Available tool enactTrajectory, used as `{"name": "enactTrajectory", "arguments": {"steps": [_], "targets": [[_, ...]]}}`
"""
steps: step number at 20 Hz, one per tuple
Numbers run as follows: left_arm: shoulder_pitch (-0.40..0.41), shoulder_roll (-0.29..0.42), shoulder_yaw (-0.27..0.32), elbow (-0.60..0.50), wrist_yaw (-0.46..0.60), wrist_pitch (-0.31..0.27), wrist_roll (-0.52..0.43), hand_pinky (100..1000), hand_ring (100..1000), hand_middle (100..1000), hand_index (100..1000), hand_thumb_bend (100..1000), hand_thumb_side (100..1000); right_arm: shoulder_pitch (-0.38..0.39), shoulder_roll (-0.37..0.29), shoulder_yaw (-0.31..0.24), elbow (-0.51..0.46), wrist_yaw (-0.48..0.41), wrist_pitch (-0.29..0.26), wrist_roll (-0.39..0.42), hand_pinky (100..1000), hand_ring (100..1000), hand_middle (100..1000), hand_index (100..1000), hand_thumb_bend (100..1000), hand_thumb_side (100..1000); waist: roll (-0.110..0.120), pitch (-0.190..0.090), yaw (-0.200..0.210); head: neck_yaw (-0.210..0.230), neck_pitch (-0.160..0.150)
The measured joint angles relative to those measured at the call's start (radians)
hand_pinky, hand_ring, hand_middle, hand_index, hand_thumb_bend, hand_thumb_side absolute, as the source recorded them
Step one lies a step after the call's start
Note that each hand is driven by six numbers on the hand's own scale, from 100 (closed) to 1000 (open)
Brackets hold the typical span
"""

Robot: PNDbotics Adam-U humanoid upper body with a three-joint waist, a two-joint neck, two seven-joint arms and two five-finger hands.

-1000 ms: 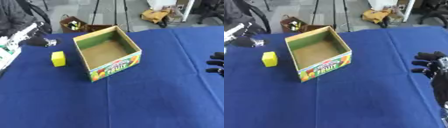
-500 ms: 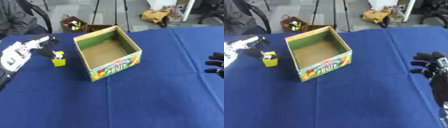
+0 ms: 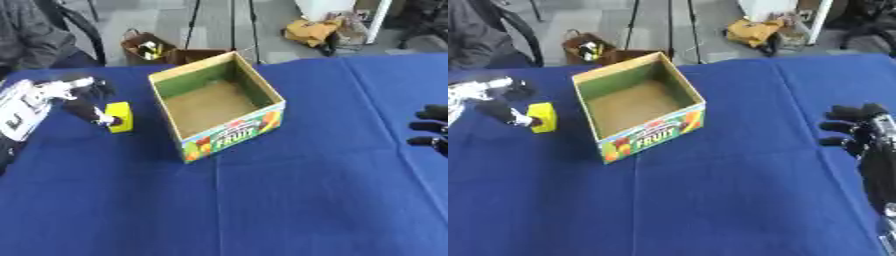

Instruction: Pick up objects on the table and place them in the box.

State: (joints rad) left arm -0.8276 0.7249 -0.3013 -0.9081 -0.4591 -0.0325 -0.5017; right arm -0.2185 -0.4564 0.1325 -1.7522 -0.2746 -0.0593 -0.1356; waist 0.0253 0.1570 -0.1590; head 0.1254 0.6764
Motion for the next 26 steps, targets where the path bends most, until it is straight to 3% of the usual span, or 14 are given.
{"name": "enactTrajectory", "arguments": {"steps": [8, 14, 26], "targets": [[-0.021, -0.036, 0.035, 0.005, -0.13, -0.023, -0.005, 869, 832, 787, 839, 550, 324, 0.003, 0.0, 0.0, 0.0, 0.0, 0.0, 0.0, 620, 724, 705, 778, 100, 1000, 0.0, 0.001, -0.009, -0.001, 0.0], [-0.025, -0.07, 0.035, 0.049, -0.225, -0.034, 0.052, 866, 826, 782, 836, 533, 316, 0.003, 0.0, 0.0, 0.0, 0.0, 0.0, 0.0, 620, 724, 705, 778, 100, 1000, 0.0, 0.004, -0.012, -0.001, 0.0], [-0.024, -0.097, 0.088, 0.078, -0.424, -0.064, 0.053, 842, 796, 753, 818, 466, 299, 0.004, 0.0, 0.0, 0.0, 0.0, 0.0, 0.0, 620, 723, 705, 778, 100, 1000, -0.002, 0.004, -0.007, -0.003, 0.0]]}}
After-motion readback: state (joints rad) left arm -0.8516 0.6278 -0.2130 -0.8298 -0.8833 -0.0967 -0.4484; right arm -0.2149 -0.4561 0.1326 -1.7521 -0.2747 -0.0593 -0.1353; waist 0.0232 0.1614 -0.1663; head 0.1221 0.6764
